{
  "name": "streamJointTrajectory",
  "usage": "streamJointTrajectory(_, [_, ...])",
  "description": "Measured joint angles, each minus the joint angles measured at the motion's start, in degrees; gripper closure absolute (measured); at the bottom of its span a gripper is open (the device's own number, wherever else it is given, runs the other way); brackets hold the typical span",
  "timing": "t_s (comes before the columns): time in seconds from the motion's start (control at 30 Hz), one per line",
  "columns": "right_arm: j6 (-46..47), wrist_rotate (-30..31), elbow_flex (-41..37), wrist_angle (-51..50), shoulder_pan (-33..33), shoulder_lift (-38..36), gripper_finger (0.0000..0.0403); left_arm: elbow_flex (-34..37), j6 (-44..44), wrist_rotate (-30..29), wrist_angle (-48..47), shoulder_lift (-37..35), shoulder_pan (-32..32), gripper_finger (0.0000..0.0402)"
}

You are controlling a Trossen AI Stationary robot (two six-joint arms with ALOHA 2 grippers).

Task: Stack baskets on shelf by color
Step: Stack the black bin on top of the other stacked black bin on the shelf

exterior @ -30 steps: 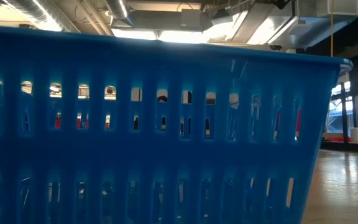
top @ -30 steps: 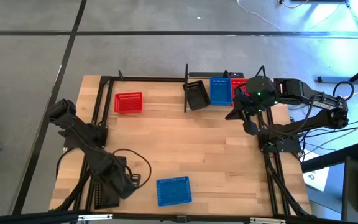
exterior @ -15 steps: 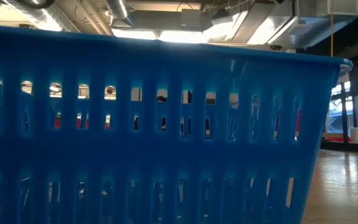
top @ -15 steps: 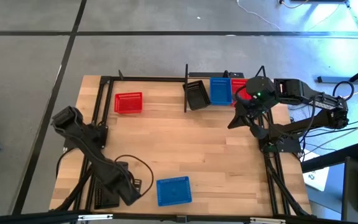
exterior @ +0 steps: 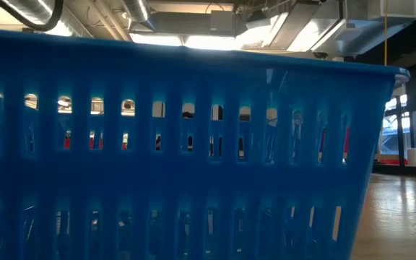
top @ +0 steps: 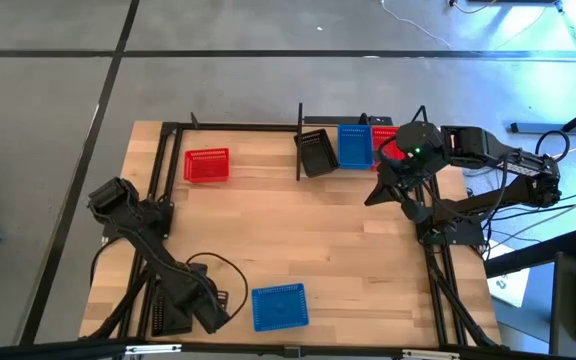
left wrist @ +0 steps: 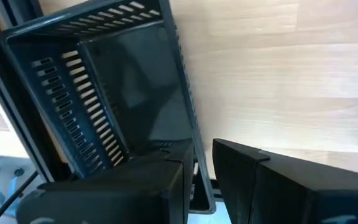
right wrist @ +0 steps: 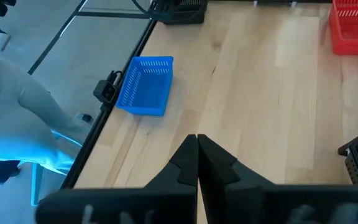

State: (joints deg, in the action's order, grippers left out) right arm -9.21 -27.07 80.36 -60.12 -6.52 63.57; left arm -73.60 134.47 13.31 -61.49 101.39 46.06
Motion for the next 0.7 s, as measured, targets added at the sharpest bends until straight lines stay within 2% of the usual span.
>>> streamJointTrajectory(0.3, [0.0, 0.0, 0.0, 0.2, 0.0, 0.0, 0.0402, 0.0, 0.0, 1.9, -0.3, 2.9, 0.9, 0.0347])
streamJointTrajectory(0.53, [0.0, 0.0, 0.0, 0.8, 0.0, 0.0, 0.0402, 0.0, -0.1, 0.5, -0.4, 4.9, 1.2, 0.0347])
streamJointTrajectory(0.7, [-0.1, 0.0, 0.0, 0.8, 0.0, 0.0, 0.0402, 0.0, -3.3, 0.1, -0.4, 7.1, 1.3, 0.0347])
